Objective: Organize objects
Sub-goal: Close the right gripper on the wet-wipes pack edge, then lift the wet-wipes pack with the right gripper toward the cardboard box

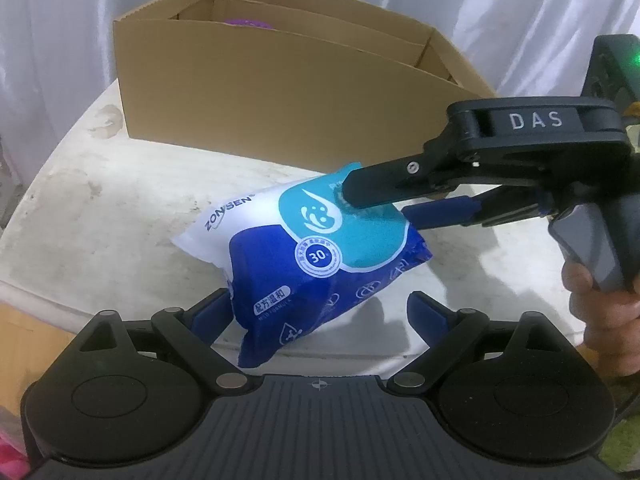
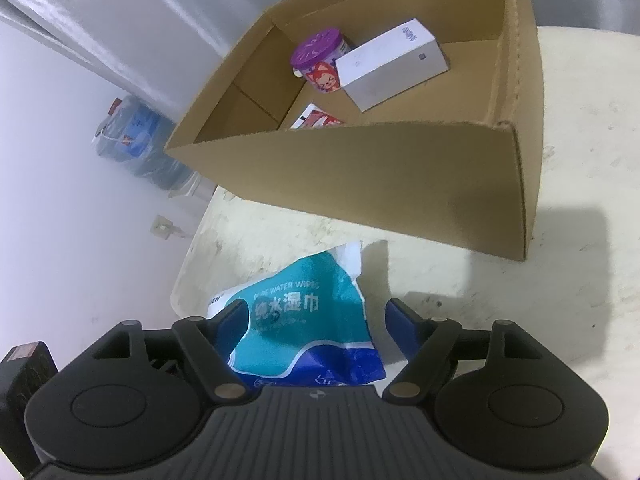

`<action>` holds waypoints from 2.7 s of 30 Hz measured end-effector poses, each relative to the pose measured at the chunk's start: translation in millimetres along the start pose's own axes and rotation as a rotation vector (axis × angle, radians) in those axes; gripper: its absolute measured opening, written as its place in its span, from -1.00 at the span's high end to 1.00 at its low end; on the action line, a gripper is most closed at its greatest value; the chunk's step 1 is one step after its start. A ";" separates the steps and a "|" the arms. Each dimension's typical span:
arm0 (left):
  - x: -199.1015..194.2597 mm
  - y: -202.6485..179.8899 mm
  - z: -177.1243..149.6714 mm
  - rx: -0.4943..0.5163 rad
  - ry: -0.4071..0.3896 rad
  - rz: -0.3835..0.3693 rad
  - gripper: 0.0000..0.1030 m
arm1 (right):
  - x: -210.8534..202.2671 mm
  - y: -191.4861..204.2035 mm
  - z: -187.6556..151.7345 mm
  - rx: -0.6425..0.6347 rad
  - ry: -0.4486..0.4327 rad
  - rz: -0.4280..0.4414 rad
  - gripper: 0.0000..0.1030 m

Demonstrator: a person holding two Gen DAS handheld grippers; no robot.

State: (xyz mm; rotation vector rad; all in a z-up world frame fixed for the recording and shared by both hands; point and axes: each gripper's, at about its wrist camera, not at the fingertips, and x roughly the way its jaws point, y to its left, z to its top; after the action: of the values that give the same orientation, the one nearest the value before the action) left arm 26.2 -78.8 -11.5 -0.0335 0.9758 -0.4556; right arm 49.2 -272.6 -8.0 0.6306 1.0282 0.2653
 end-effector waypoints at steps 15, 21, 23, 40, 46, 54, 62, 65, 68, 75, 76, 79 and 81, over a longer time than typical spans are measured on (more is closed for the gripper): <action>0.0 8.0 -0.5 -0.018 0.000 0.030 -0.84 | 0.8 1.6 3.8 0.000 0.007 -0.007 -0.63; 7.0 11.9 0.9 -0.015 0.013 0.025 -0.84 | 6.9 0.1 2.1 0.016 0.014 -0.004 -0.66; 9.6 10.2 2.5 -0.006 0.013 0.025 -0.85 | 11.9 0.3 0.1 0.020 0.023 -0.001 -0.66; 13.1 -13.1 10.2 0.035 0.036 0.009 -0.71 | -2.9 2.3 -11.0 -0.006 0.004 -0.014 -0.41; 19.9 -20.0 12.3 0.075 0.058 0.044 -0.73 | -1.1 -6.6 -14.4 0.031 -0.006 -0.001 -0.52; 24.2 -25.1 11.6 0.098 0.055 0.072 -0.80 | 5.4 -5.9 -16.7 0.015 0.005 0.013 -0.63; 25.8 -24.7 11.5 0.091 0.044 0.079 -0.80 | 2.4 -12.7 -16.2 0.022 0.022 0.035 -0.61; 26.5 -23.4 11.1 0.089 0.044 0.078 -0.80 | 5.8 -13.9 -17.6 0.029 0.028 0.050 -0.62; 26.2 -22.9 10.9 0.090 0.044 0.077 -0.80 | 8.8 -12.5 -18.5 0.027 0.032 0.061 -0.63; 28.4 -22.2 10.1 0.082 0.044 0.080 -0.80 | 11.9 -7.7 -17.9 0.005 0.038 0.067 -0.64; 28.3 -22.1 9.8 0.081 0.044 0.080 -0.80 | 11.4 -8.1 -17.7 0.005 0.039 0.069 -0.62; 27.2 -21.2 9.2 0.077 0.043 0.077 -0.78 | 9.7 -6.5 -17.2 -0.002 0.038 0.067 -0.60; 25.9 -21.4 9.4 0.072 0.043 0.075 -0.77 | 8.6 -5.6 -17.2 -0.007 0.037 0.064 -0.58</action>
State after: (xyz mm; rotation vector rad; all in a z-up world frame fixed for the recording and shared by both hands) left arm 38.5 -109.9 -21.8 0.0779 0.9985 -0.4241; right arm 38.3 -266.6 -23.7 0.6549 1.0432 0.3380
